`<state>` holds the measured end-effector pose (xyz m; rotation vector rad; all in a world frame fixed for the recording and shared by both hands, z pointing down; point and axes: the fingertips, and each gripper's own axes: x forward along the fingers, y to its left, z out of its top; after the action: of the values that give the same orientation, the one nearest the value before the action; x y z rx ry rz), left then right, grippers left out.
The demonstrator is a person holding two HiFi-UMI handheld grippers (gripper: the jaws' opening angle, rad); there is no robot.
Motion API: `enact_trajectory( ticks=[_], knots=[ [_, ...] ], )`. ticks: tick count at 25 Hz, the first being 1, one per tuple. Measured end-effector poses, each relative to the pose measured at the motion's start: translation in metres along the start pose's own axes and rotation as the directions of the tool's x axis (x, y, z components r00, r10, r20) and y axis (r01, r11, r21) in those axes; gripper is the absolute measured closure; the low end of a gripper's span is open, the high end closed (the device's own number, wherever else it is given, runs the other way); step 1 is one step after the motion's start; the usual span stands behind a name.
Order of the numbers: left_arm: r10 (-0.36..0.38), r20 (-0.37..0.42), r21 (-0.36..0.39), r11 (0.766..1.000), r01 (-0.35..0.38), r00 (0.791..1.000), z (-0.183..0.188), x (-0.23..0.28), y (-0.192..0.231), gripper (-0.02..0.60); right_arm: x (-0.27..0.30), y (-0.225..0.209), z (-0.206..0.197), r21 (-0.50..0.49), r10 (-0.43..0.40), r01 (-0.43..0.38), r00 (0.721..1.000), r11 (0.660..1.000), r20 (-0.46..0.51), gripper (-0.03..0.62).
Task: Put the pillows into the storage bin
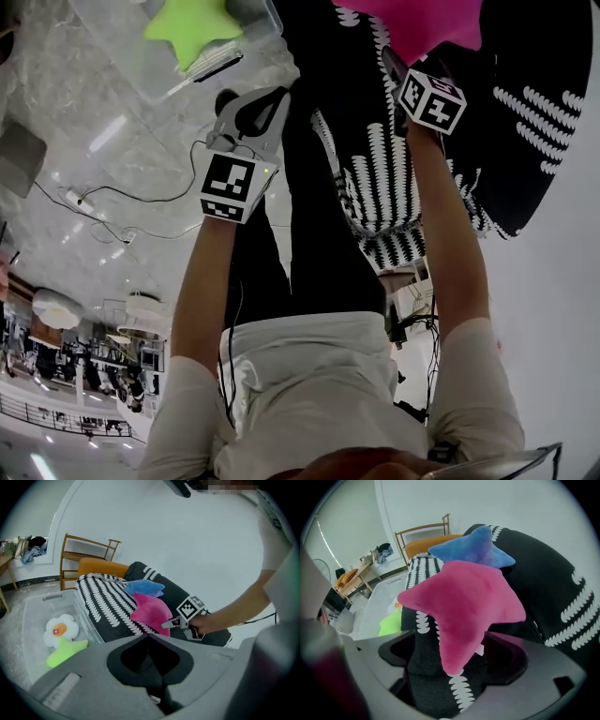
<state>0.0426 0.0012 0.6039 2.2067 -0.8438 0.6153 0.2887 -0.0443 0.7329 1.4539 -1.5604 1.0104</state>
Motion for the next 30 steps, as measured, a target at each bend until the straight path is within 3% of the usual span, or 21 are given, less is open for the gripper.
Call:
enact_trajectory(
  ticks=[11, 20, 30],
  knots=[
    [0.03, -0.004, -0.043, 0.999, -0.03, 1.0, -0.003, 0.034, -0.001, 0.563, 0.059, -0.031, -0.01, -0.004, -0.017, 0.016, 0.991, 1.0, -0.134, 0.106],
    [0.065, 0.001, -0.111, 0.992, -0.064, 0.998, -0.018, 0.04, 0.013, 0.563, 0.087, -0.024, -0.012, 0.05, -0.006, 0.015, 0.985, 0.999, -0.174, 0.102],
    [0.064, 0.011, -0.144, 0.988, -0.062, 0.998, -0.025, 0.036, 0.018, 0.563, 0.101, -0.024, -0.018, 0.054, -0.071, 0.081, 0.984, 0.995, -0.164, 0.113]
  ],
)
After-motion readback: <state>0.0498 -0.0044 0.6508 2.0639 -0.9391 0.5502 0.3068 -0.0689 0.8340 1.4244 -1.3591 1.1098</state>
